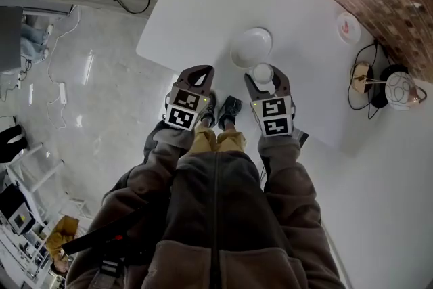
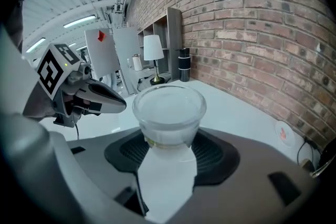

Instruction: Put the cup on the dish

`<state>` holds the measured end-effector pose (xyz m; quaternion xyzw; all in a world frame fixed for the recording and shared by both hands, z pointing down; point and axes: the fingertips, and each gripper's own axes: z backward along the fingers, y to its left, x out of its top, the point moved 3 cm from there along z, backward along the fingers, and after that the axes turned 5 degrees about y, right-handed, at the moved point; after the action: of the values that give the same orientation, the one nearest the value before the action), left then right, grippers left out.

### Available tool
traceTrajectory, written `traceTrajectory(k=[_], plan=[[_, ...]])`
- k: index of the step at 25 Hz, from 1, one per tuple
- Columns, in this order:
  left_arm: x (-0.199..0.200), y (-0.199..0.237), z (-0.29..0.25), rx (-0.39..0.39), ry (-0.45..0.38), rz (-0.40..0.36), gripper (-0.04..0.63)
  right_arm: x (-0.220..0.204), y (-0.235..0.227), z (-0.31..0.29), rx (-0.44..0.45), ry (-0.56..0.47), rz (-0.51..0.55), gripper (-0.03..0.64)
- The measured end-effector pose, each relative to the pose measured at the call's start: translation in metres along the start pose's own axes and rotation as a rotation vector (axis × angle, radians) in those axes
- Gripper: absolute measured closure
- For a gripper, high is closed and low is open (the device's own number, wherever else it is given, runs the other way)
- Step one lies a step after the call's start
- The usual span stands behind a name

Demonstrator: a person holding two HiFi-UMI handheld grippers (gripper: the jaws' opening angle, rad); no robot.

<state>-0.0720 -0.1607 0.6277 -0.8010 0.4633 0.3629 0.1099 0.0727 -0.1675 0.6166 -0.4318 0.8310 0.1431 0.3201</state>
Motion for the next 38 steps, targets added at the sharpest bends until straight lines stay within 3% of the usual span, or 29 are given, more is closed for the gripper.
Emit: traceTrajectory(k=[21, 38], plan=[[-0.051, 0.026, -0.042, 0.012, 0.076, 0.057, 0.589, -0.04, -0.033, -0.107, -0.022, 0.033, 0.009, 0.365], [-0.062, 0.035, -0.05, 0.021, 0.11, 0.08, 0.589, -0.045, -0.044, -0.144, -0.018, 0.066, 0.002, 0.365]])
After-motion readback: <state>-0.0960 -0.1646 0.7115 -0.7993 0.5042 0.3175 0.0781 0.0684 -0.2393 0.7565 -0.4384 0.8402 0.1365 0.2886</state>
